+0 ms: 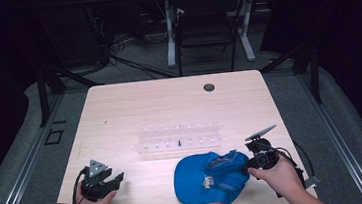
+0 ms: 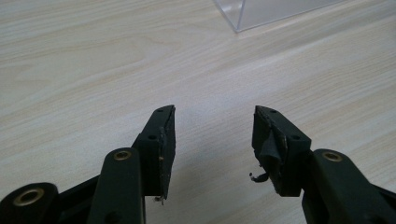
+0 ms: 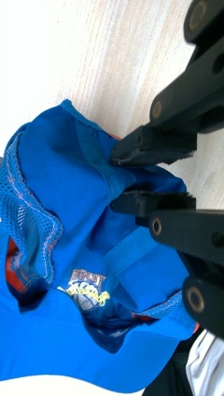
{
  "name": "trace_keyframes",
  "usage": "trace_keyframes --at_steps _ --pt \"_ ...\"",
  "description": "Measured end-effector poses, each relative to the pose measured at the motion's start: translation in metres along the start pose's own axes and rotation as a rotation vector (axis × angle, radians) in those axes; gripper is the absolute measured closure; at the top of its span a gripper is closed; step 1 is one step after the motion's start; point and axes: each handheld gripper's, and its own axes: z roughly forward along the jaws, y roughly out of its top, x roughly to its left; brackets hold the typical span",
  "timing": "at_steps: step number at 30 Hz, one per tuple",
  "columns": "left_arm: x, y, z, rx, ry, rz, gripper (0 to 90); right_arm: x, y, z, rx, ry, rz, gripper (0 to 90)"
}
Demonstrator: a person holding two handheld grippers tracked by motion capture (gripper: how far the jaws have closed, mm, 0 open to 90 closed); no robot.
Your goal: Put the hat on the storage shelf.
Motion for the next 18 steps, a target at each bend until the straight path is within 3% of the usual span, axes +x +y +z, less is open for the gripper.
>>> trace_keyframes --at_steps 5,8,12,18 --pt "-0.0001 -0.0001 0.0003 0.0 0.0 -0.002 50.1 0.0008 0.0009 -0.0005 0.019 -0.002 -0.003 81.1" --pt "0.0 -0.0002 0.0004 0.0 0.001 -0.002 50.1 0.0029 0.0006 0.0001 0.002 -0.005 0.015 84.8" --pt "0.0004 -0.0003 0.0005 0.001 0.001 -0.003 50.1 0.0025 0.0027 -0.0032 0.023 0.005 -0.006 88.3" --pt "0.0005 -0.0004 0.0009 0.001 0.0 -0.005 50.1 0.0032 0.0043 -0.0076 0.014 0.024 0.008 89.3"
